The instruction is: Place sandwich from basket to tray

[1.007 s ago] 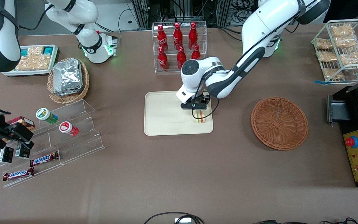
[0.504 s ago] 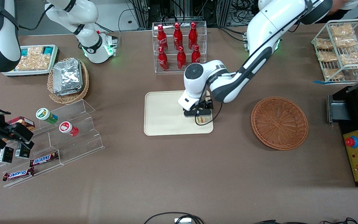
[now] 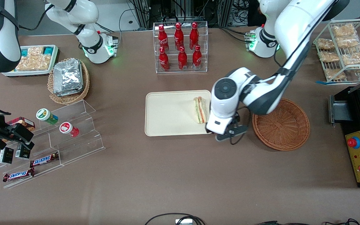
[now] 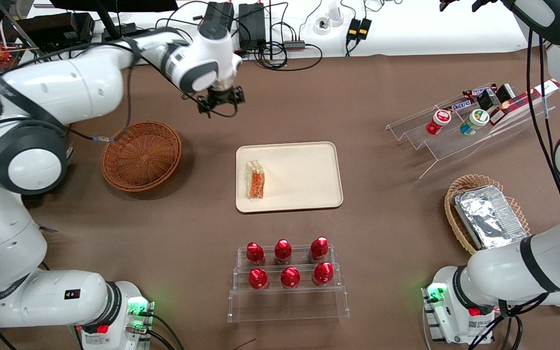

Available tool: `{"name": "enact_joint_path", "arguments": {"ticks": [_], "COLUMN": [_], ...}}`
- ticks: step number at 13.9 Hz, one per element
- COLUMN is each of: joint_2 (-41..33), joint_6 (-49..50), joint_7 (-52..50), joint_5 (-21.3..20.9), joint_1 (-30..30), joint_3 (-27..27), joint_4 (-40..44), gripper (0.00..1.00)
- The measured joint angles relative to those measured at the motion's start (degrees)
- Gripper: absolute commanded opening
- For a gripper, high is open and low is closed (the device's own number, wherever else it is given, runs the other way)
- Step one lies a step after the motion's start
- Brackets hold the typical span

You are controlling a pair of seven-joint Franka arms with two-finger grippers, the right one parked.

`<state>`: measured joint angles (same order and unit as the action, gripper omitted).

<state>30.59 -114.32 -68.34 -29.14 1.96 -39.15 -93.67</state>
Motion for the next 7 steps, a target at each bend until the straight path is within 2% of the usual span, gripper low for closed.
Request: {"name": "enact_joint_path", "arguments": {"ticks": [7], "joint_2": [-5.7], "joint_6": [5.6], "joint_7": [2.3], "joint_5": [1.6], "joint_1": [9.2], "joint_3": [0.0], "joint_4": [0.1], "gripper": [1.0]}}
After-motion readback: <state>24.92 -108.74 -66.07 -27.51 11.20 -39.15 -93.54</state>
